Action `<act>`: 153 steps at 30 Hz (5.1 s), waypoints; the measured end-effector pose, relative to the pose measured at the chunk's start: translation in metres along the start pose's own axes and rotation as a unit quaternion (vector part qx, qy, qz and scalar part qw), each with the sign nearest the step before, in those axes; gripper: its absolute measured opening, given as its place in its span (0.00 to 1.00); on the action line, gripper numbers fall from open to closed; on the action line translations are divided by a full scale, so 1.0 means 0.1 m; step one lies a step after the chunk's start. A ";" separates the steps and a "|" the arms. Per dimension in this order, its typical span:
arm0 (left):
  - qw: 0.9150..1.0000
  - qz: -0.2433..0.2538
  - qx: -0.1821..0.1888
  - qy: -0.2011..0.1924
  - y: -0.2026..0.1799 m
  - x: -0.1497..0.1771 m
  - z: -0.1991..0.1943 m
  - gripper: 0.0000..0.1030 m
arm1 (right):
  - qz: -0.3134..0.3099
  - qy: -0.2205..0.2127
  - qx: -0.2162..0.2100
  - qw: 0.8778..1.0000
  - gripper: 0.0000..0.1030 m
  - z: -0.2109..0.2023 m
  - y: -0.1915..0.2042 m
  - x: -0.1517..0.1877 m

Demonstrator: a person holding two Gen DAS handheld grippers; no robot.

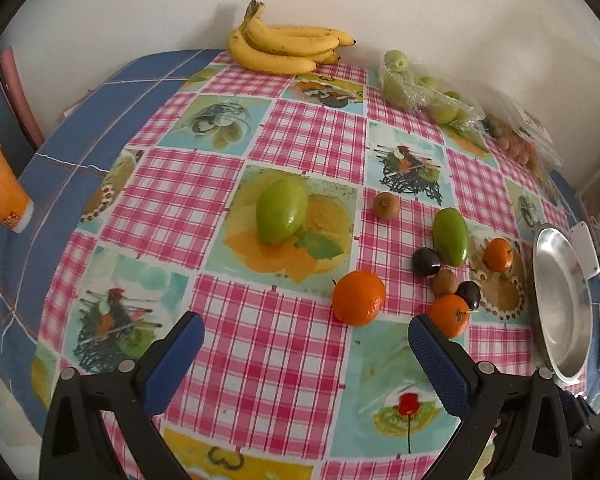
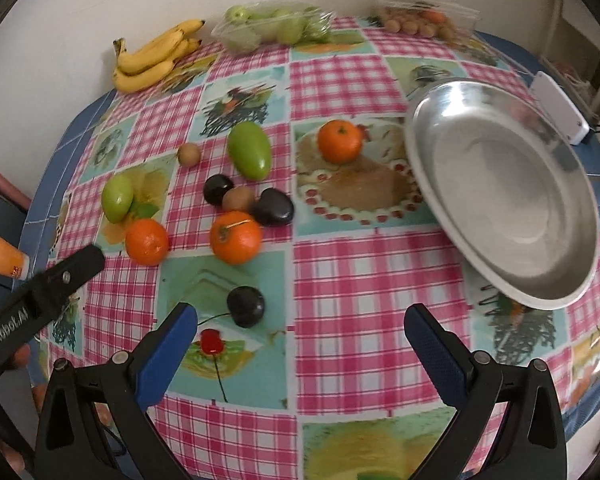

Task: Organize fruits
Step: 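Close the right gripper on the dark plum while the left gripper grasps a tangerine, then lift the plum with the right gripper while the left carries the tangerine over the steel bowl, then open the right gripper to drop the plum while the left releases the tangerine into the bowl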

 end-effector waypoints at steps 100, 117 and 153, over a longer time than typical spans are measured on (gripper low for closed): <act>0.964 0.240 0.111 0.027 -3.18 0.11 -0.06 0.38 | 0.203 -0.082 0.061 0.974 0.25 -0.80 -2.13 -0.71; 0.965 0.234 0.108 0.046 -3.13 0.16 0.10 0.40 | 0.208 -0.052 0.059 0.975 0.26 -0.58 -2.15 -0.69; 0.988 0.155 0.016 0.004 -1.90 -0.10 -0.05 0.93 | 0.146 -0.045 0.083 0.985 0.62 -0.74 -1.90 -0.64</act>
Point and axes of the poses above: each gripper's, at about its wrist camera, not at the fingertips, and z roughly the way its jaws point, y to its left, x to its underside, the point moved 8 cm from there along z, roughly the way its jaws point, and after that the axes turned 12 degrees about -x, right-handed, at the moved point
